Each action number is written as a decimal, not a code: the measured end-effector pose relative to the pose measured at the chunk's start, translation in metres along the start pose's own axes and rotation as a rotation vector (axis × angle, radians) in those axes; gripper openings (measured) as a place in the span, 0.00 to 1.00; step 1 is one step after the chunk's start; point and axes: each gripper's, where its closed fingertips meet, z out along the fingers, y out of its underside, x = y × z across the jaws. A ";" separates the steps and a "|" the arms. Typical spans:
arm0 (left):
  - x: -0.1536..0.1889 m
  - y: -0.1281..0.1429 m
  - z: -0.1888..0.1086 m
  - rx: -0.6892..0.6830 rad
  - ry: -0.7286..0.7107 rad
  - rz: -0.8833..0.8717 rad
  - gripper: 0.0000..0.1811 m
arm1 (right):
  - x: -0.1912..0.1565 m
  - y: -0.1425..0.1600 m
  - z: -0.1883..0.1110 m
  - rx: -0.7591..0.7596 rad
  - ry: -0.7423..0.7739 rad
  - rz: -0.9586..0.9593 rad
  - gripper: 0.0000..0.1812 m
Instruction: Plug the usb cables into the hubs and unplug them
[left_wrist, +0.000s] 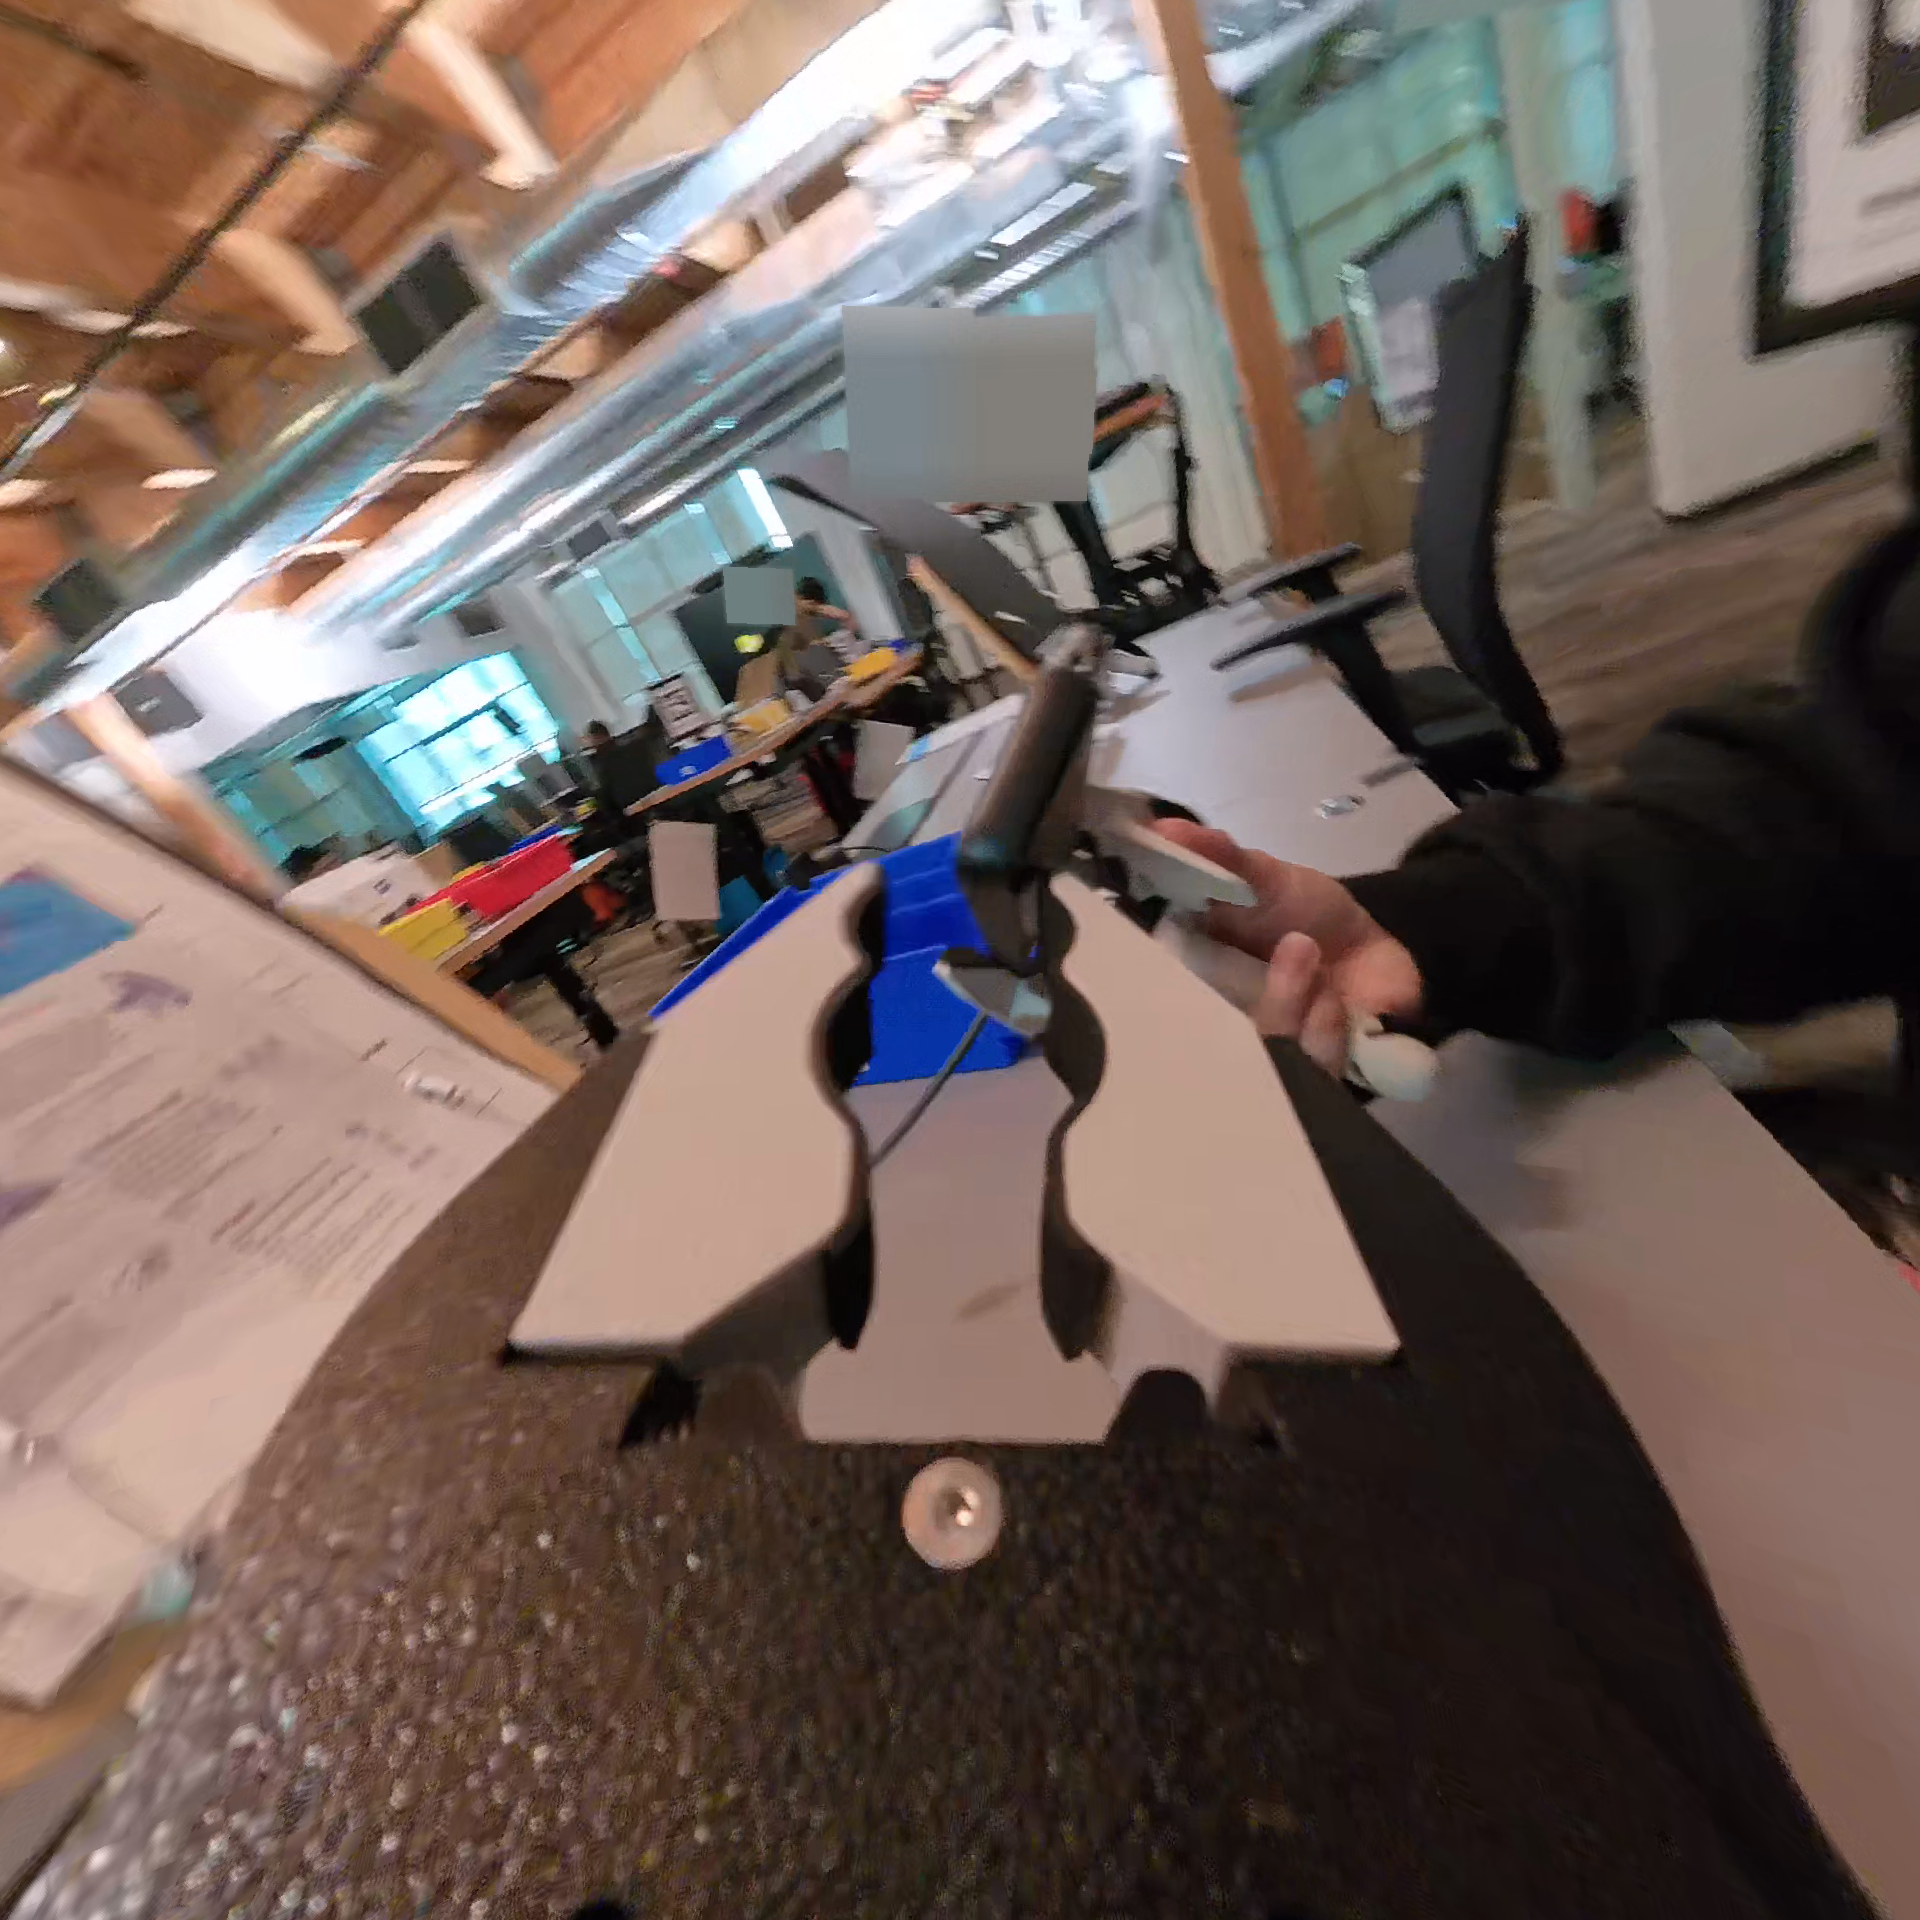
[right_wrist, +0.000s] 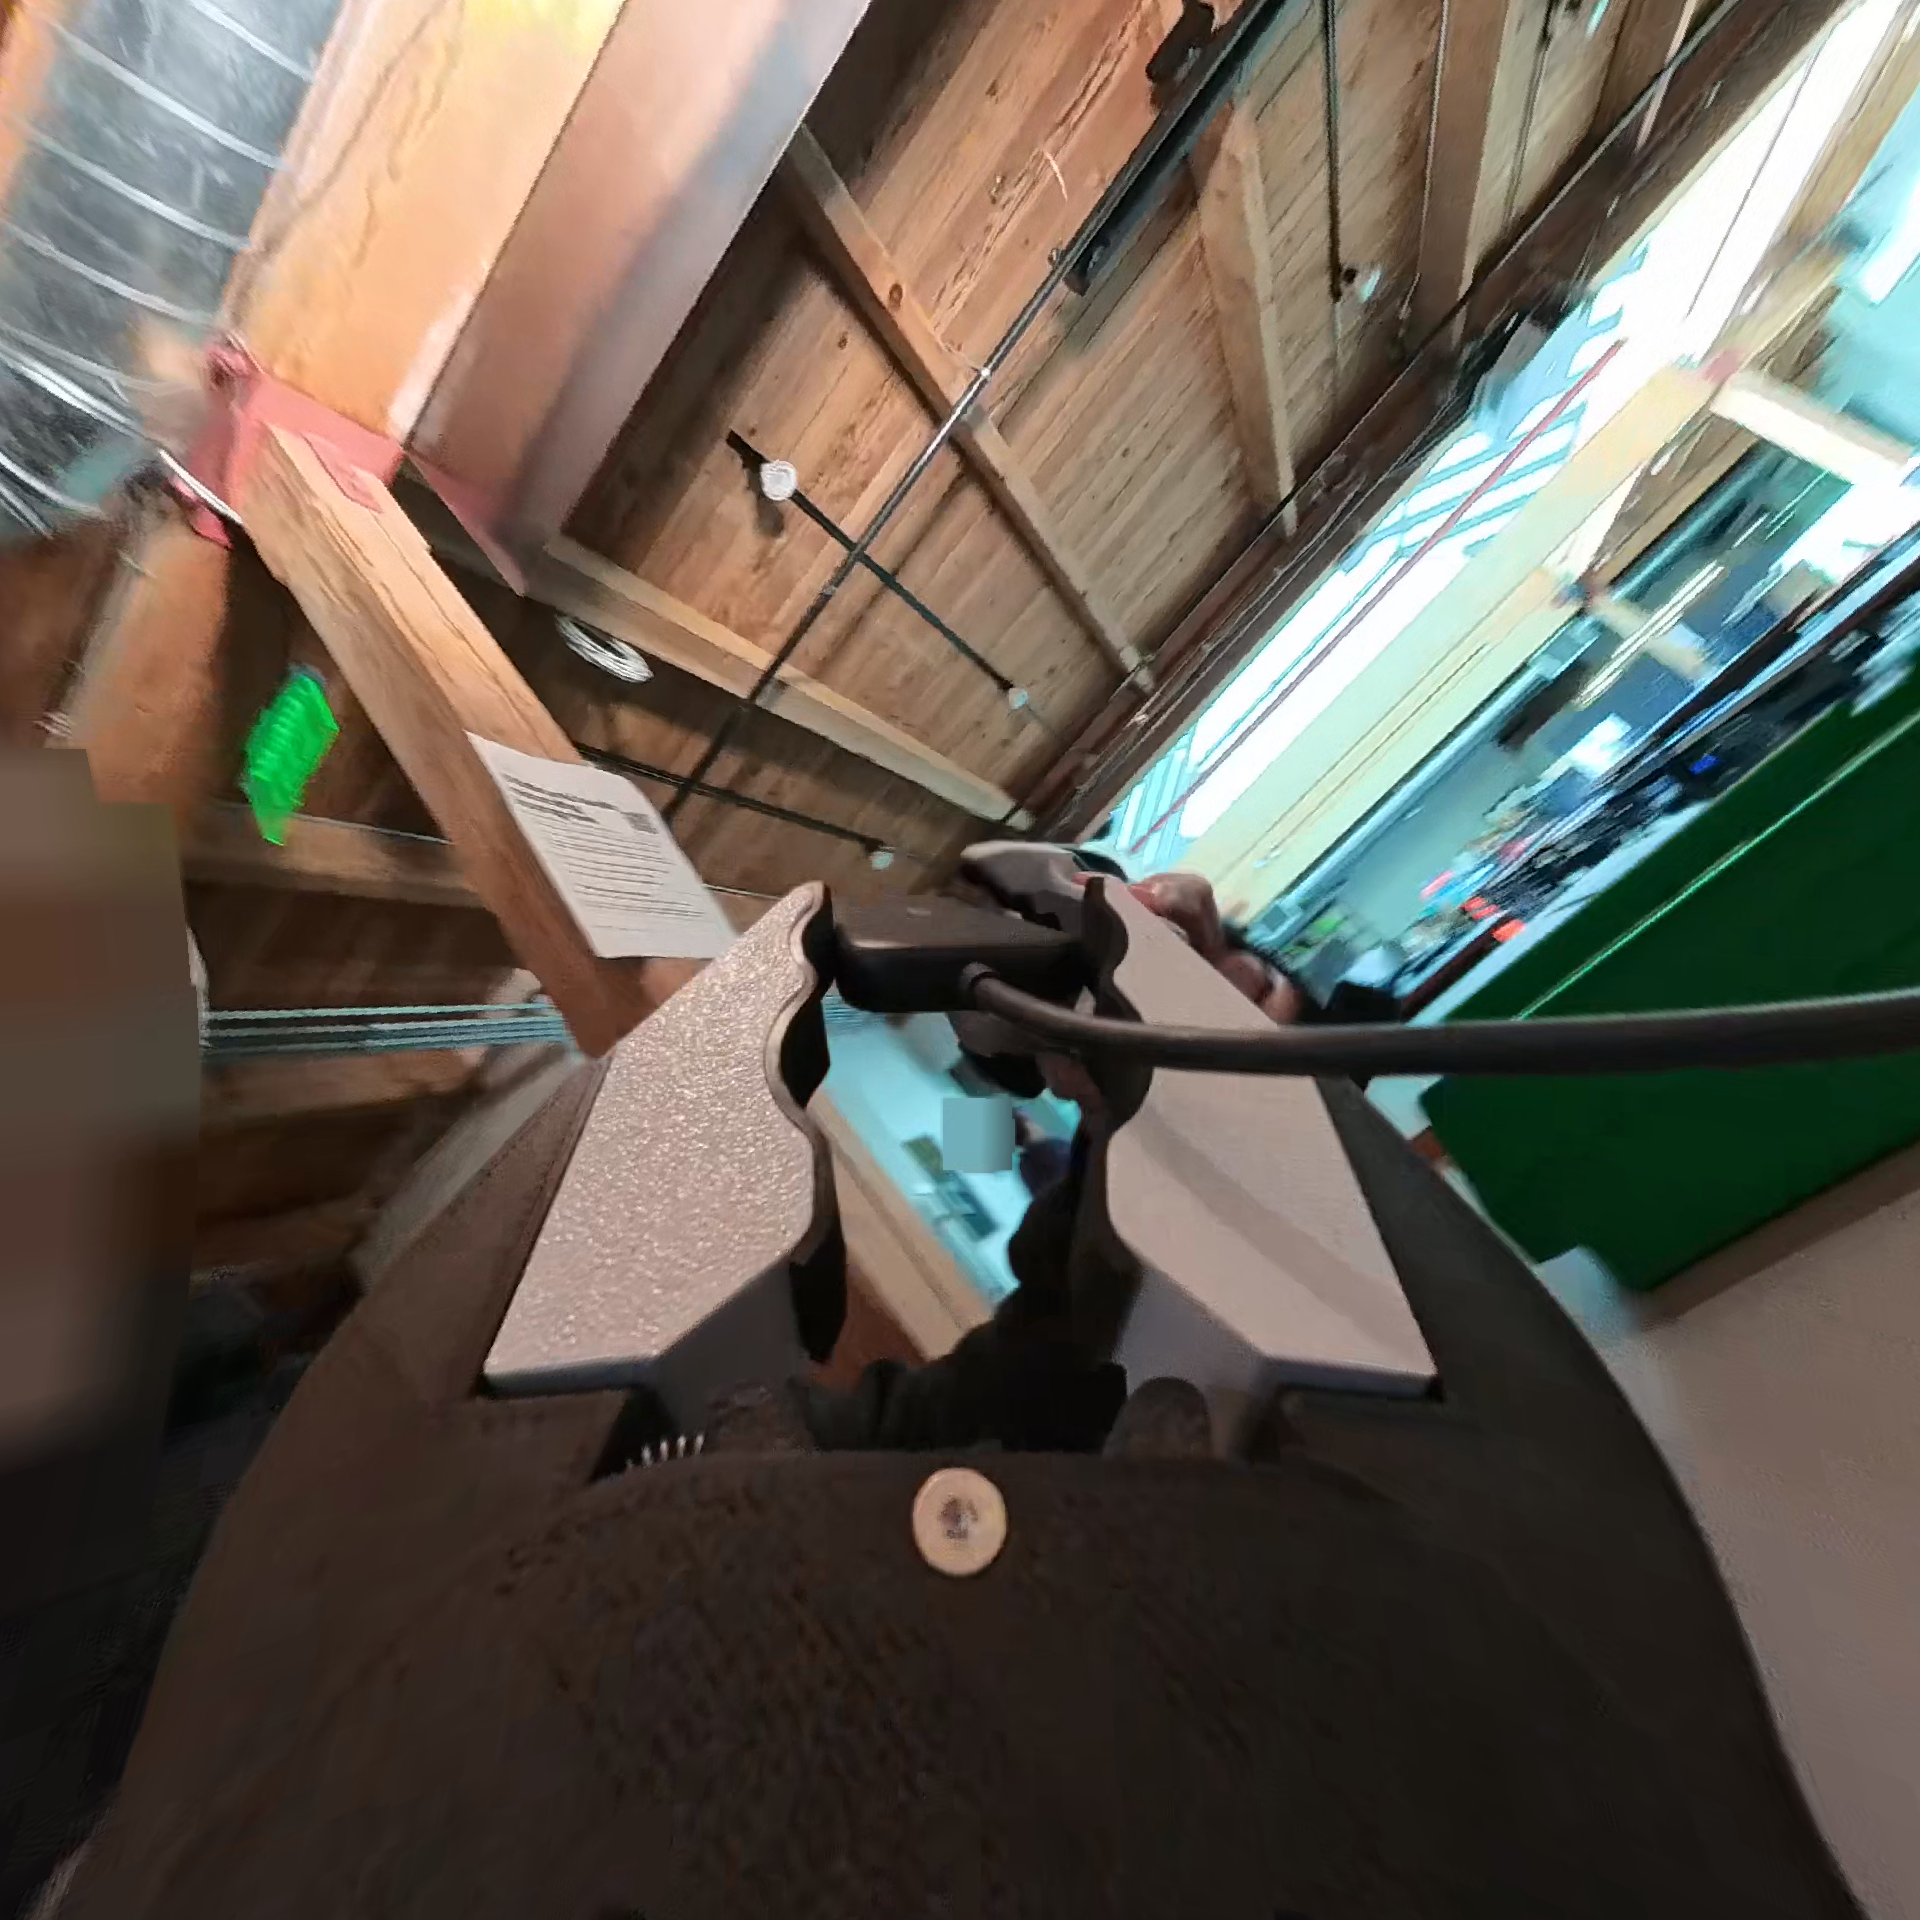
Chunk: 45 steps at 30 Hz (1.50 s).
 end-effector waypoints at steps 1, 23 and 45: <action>-0.007 0.004 -0.001 0.005 -0.063 -0.046 0.23 | -0.003 -0.005 -0.001 0.010 0.014 -0.071 0.26; 0.010 0.053 0.041 0.357 -0.072 -1.416 0.08 | -0.003 0.004 -0.028 -0.343 0.201 -1.370 0.26; -0.028 0.099 0.055 0.080 -0.204 -1.538 0.05 | 0.032 -0.022 -0.061 -0.579 0.625 -1.629 0.36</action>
